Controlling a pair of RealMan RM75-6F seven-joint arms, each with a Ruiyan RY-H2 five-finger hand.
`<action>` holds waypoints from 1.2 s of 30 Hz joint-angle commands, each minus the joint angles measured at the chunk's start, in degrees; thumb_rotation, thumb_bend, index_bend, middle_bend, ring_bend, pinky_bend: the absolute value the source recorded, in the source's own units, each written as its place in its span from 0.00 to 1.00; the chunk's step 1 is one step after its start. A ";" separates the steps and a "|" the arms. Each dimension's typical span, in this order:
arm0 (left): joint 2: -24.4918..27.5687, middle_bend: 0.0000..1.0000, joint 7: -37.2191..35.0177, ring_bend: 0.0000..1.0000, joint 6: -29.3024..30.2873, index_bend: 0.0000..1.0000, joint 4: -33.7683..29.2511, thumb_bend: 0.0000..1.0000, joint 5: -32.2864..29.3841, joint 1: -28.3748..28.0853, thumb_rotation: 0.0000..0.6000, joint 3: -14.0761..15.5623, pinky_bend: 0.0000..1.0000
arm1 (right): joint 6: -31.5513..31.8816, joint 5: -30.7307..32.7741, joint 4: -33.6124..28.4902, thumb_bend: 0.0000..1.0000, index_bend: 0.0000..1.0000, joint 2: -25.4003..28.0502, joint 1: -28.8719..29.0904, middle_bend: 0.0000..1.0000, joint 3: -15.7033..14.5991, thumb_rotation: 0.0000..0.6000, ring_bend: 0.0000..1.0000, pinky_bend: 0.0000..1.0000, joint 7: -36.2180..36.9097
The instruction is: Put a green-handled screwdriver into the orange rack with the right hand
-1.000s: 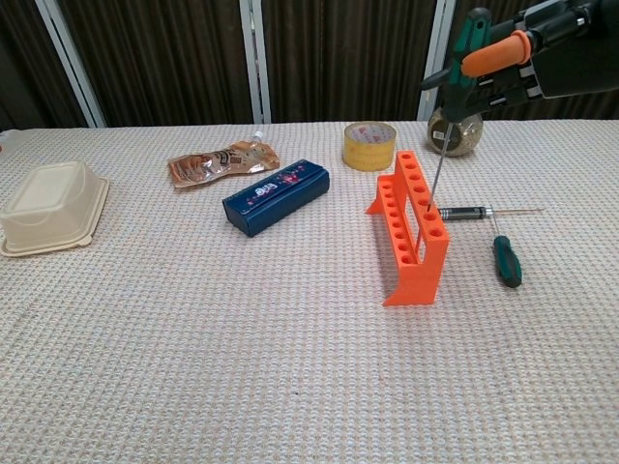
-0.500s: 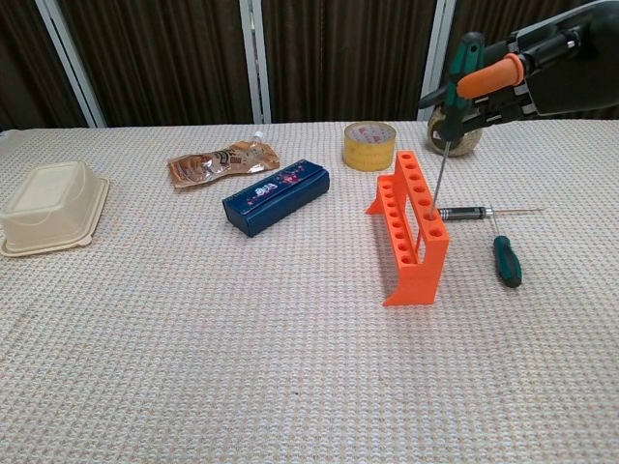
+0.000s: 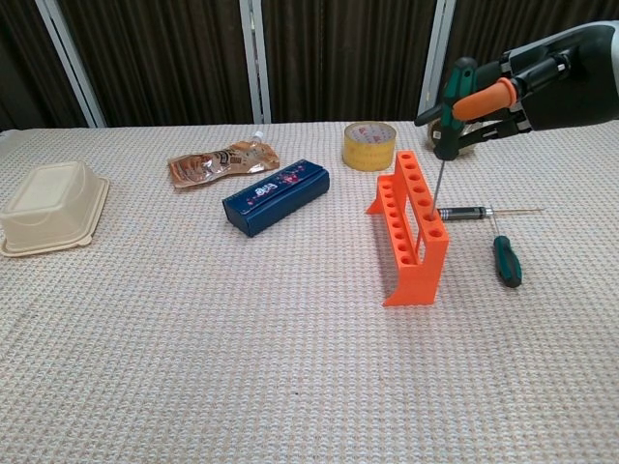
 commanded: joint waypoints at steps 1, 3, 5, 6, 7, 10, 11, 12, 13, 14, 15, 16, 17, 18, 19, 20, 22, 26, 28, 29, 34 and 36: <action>0.03 0.00 0.00 0.00 -0.05 0.18 0.04 0.24 -0.06 0.03 1.00 0.05 0.00 | 0.08 -0.23 0.60 0.19 0.57 -0.60 0.24 0.22 -0.36 1.00 0.00 0.06 0.17; 0.04 0.00 -0.02 0.00 -0.10 0.18 0.10 0.24 -0.11 0.07 1.00 0.13 0.00 | 0.10 -0.42 1.23 0.19 0.56 -1.18 0.44 0.21 -0.72 1.00 0.00 0.06 0.07; 0.04 0.00 -0.03 0.00 -0.11 0.18 0.16 0.24 -0.20 0.09 1.00 0.12 0.00 | 0.10 -0.43 1.80 0.19 0.56 -1.70 0.61 0.21 -0.99 1.00 0.00 0.05 -0.16; 0.05 0.00 -0.03 0.00 -0.10 0.18 0.16 0.24 -0.24 0.11 1.00 0.13 0.00 | 0.10 -0.41 2.17 0.19 0.55 -2.06 0.72 0.21 -1.18 1.00 0.00 0.05 -0.52; 0.05 0.00 -0.04 0.00 -0.10 0.18 0.19 0.24 -0.25 0.10 1.00 0.10 0.00 | 0.08 -0.40 2.37 0.19 0.55 -2.30 0.80 0.21 -1.33 1.00 0.00 0.04 -0.79; 0.11 0.00 -0.07 0.00 -0.02 0.19 0.19 0.24 -0.17 0.11 1.00 0.08 0.00 | 0.15 -0.17 2.98 0.19 0.54 -2.92 1.00 0.21 -1.58 1.00 0.00 0.03 -1.43; 0.12 0.00 -0.08 0.00 0.01 0.18 0.19 0.24 -0.16 0.12 1.00 0.07 0.00 | 0.18 -0.08 3.20 0.19 0.54 -3.08 1.05 0.21 -1.66 1.00 0.00 0.03 -1.73; 0.14 0.00 -0.10 0.00 0.03 0.19 0.20 0.24 -0.15 0.14 1.00 0.09 0.00 | 0.25 0.15 3.57 0.19 0.54 -3.35 1.07 0.20 -1.74 1.00 0.00 0.03 -2.11; 0.17 0.00 -0.10 0.00 0.02 0.18 0.22 0.24 -0.16 0.15 1.00 0.10 0.00 | 0.40 0.39 3.79 0.19 0.54 -3.55 1.02 0.20 -1.76 1.00 0.00 0.03 -2.37; 0.18 0.00 -0.10 0.00 -0.01 0.18 0.24 0.24 -0.20 0.16 1.00 0.12 0.00 | 0.51 0.61 3.98 0.19 0.54 -3.74 0.96 0.20 -1.80 1.00 0.00 0.03 -2.63; 0.18 0.00 -0.10 0.00 -0.04 0.18 0.24 0.24 -0.21 0.18 1.00 0.16 0.00 | 0.59 0.81 4.12 0.19 0.53 -3.93 0.91 0.20 -1.85 1.00 0.00 0.02 -2.86; 0.17 0.00 -0.11 0.00 -0.10 0.18 0.26 0.24 -0.25 0.20 1.00 0.21 0.00 | 0.81 0.94 4.26 0.19 0.53 -4.14 0.76 0.20 -1.98 1.00 0.00 0.02 -3.13; 0.16 0.00 -0.11 0.00 -0.14 0.18 0.28 0.24 -0.26 0.20 1.00 0.25 0.00 | 0.91 0.97 4.36 0.19 0.53 -4.31 0.70 0.20 -2.08 1.00 0.00 0.02 -3.29; 0.16 0.00 -0.09 0.00 -0.17 0.18 0.29 0.24 -0.26 0.20 1.00 0.27 0.00 | 1.08 0.95 4.42 0.19 0.53 -4.45 0.60 0.20 -2.18 1.00 0.00 0.02 -3.38; 0.15 0.00 -0.09 0.00 -0.21 0.18 0.28 0.24 -0.26 0.19 1.00 0.28 0.00 | 1.30 0.95 4.46 0.19 0.53 -4.58 0.48 0.19 -2.27 1.00 0.00 0.01 -3.42; 0.14 0.00 -0.09 0.00 -0.22 0.18 0.27 0.24 -0.26 0.19 1.00 0.29 0.00 | 1.41 0.91 4.52 0.19 0.53 -4.69 0.42 0.19 -2.34 1.00 0.00 0.01 -3.48; 0.16 0.00 -0.07 0.00 -0.23 0.18 0.24 0.24 -0.23 0.16 1.00 0.27 0.00 | 1.68 0.75 4.55 0.19 0.53 -4.88 0.26 0.19 -2.54 1.00 0.00 0.01 -3.56; 0.21 0.00 0.03 0.00 -0.18 0.18 0.14 0.24 -0.20 0.11 1.00 0.18 0.00 | 2.72 0.45 4.83 0.19 0.52 -5.39 -0.30 0.19 -2.94 1.00 0.00 0.01 -3.47; 0.25 0.00 0.09 0.00 -0.21 0.18 0.09 0.24 -0.19 0.08 1.00 0.16 0.00 | 3.18 0.15 4.93 0.19 0.52 -5.62 -0.53 0.19 -3.23 1.00 0.00 0.01 -3.49; 0.25 0.00 0.15 0.00 -0.26 0.18 0.06 0.24 -0.19 0.05 1.00 0.18 0.00 | 3.50 -0.05 4.90 0.19 0.52 -5.72 -0.69 0.19 -3.40 1.00 0.00 0.01 -3.35; 0.21 0.00 0.23 0.00 -0.27 0.18 -0.07 0.24 -0.16 0.01 1.00 0.15 0.00 | 5.13 -1.19 4.95 0.19 0.50 -6.13 -1.19 0.18 -4.11 1.00 0.00 0.00 -3.02; 0.20 0.00 0.30 0.00 -0.28 0.18 -0.08 0.24 -0.11 -0.01 1.00 0.18 0.00 | 5.51 -1.99 4.98 0.19 0.49 -6.17 -1.20 0.18 -4.63 1.00 0.00 0.00 -2.91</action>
